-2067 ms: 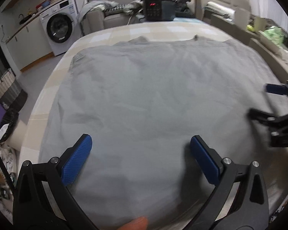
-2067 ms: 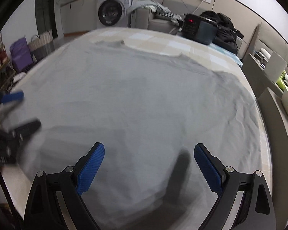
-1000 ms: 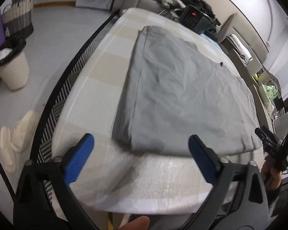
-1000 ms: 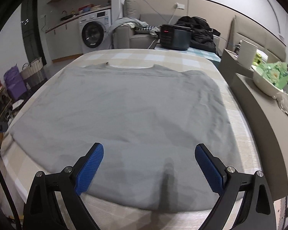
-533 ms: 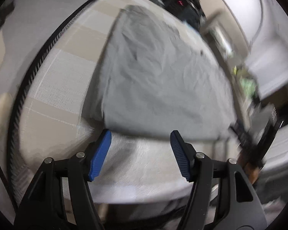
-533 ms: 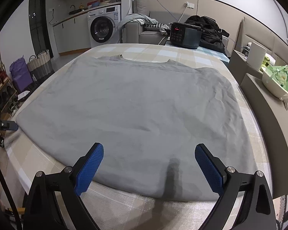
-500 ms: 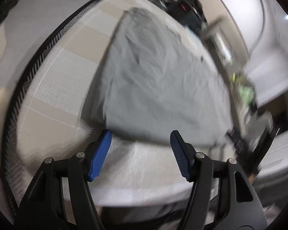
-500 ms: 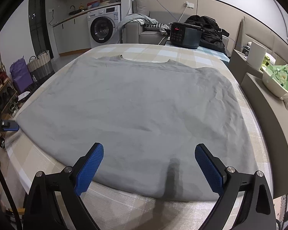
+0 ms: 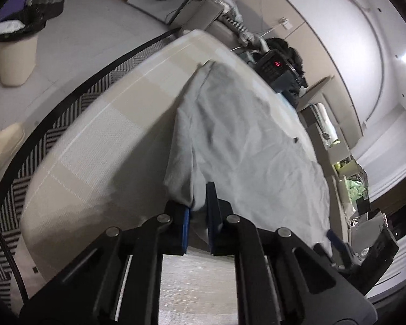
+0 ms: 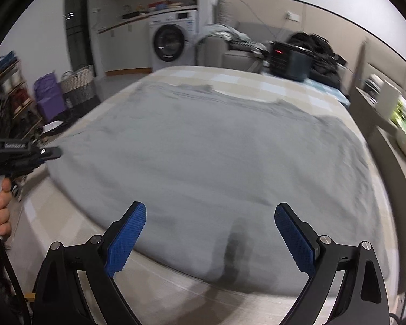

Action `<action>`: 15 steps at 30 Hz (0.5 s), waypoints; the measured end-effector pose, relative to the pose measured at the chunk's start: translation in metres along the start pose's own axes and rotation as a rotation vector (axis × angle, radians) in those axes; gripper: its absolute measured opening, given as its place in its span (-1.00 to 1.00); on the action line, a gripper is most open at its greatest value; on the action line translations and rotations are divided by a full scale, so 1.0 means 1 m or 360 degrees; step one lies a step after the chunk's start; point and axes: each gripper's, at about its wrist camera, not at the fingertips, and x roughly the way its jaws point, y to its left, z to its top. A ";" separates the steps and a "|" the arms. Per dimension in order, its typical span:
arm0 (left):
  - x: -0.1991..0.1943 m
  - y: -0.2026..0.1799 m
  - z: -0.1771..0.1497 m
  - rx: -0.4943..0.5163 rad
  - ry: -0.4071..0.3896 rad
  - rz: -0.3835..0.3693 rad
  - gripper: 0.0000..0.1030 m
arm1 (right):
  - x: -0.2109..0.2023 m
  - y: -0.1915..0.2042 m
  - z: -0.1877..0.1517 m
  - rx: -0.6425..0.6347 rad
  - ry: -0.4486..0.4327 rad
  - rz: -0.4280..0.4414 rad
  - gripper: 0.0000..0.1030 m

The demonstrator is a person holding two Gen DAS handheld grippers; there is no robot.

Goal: Fold small clothes

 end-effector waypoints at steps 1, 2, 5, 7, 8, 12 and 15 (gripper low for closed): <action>-0.004 -0.005 0.003 0.0017 -0.0013 -0.0020 -0.87 | 0.005 0.015 0.004 -0.0037 -0.0009 0.0055 0.89; -0.008 -0.008 0.005 0.0028 -0.0022 -0.0033 -0.87 | 0.008 0.024 0.006 -0.0061 -0.0010 0.0083 0.89; -0.023 -0.022 0.010 0.0076 -0.0062 -0.0066 -0.88 | 0.024 0.067 0.017 -0.0190 -0.0014 0.0202 0.89; -0.028 -0.027 0.015 0.0084 -0.0075 -0.0087 -0.88 | 0.031 0.091 0.022 -0.0272 -0.0033 0.0281 0.89; -0.029 -0.028 0.017 0.0084 -0.0076 -0.0096 -0.88 | 0.035 0.102 0.024 -0.0309 -0.0036 0.0300 0.89; -0.034 -0.028 0.020 0.0070 -0.0072 -0.0115 -0.89 | 0.057 0.141 0.036 -0.0455 -0.0035 0.0185 0.89; -0.035 -0.027 0.020 0.0063 -0.0055 -0.0122 -0.89 | 0.074 0.153 0.045 -0.0474 -0.0002 0.0159 0.60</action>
